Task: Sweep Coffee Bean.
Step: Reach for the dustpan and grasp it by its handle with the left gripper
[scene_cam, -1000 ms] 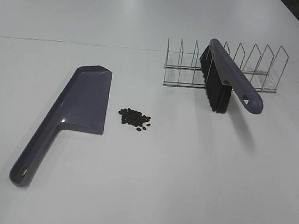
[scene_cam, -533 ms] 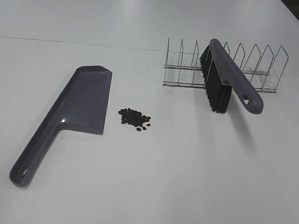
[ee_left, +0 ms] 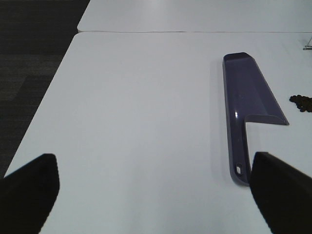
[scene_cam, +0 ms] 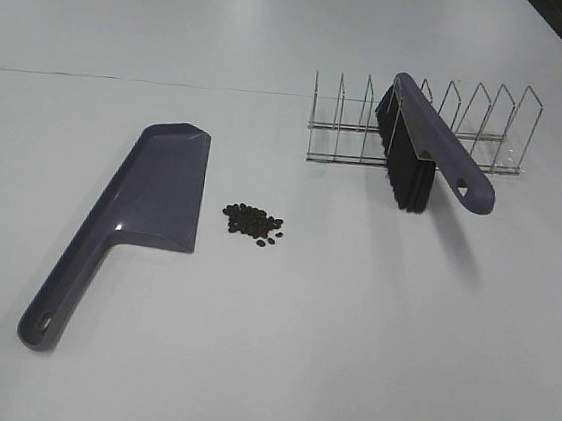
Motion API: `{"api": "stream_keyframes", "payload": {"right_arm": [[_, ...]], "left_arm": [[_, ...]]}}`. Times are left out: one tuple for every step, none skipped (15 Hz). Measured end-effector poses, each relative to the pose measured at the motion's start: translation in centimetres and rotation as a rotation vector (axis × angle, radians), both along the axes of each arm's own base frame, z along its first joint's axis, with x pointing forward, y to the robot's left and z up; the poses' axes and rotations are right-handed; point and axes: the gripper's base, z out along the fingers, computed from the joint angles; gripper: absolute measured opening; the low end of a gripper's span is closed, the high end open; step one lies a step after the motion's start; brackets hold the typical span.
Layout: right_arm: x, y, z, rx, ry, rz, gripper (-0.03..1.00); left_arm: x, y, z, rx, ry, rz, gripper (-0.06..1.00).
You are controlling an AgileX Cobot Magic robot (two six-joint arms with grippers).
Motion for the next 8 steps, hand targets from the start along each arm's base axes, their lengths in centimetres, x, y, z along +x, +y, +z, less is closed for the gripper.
{"api": "stream_keyframes", "payload": {"right_arm": [[0.0, 0.0, 0.0, 0.0, 0.0, 0.0, 0.96], [0.0, 0.0, 0.0, 0.0, 0.0, 0.0, 0.96], [0.0, 0.0, 0.0, 0.0, 0.0, 0.0, 0.96], [0.0, 0.0, 0.0, 0.0, 0.0, 0.0, 0.96], [0.0, 0.0, 0.0, 0.0, 0.0, 0.0, 0.96], [0.0, 0.0, 0.0, 0.0, 0.0, 0.0, 0.96], [0.0, 0.0, 0.0, 0.0, 0.0, 0.0, 0.96], [0.0, 0.0, 0.0, 0.0, 0.0, 0.0, 0.96]], "left_arm": [[0.0, 0.0, 0.0, 0.0, 0.0, 0.0, 0.99], [0.0, 0.0, 0.0, 0.0, 0.0, 0.0, 0.99], [0.0, 0.0, 0.0, 0.0, 0.0, 0.0, 0.99], [0.0, 0.0, 0.0, 0.0, 0.0, 0.0, 0.99], [0.0, 0.0, 0.0, 0.0, 0.0, 0.0, 0.99], [0.0, 0.0, 0.0, 0.0, 0.0, 0.0, 0.99], [0.0, 0.0, 0.0, 0.0, 0.0, 0.0, 0.99], [0.0, 0.0, 0.0, 0.0, 0.0, 0.0, 0.99]]}}
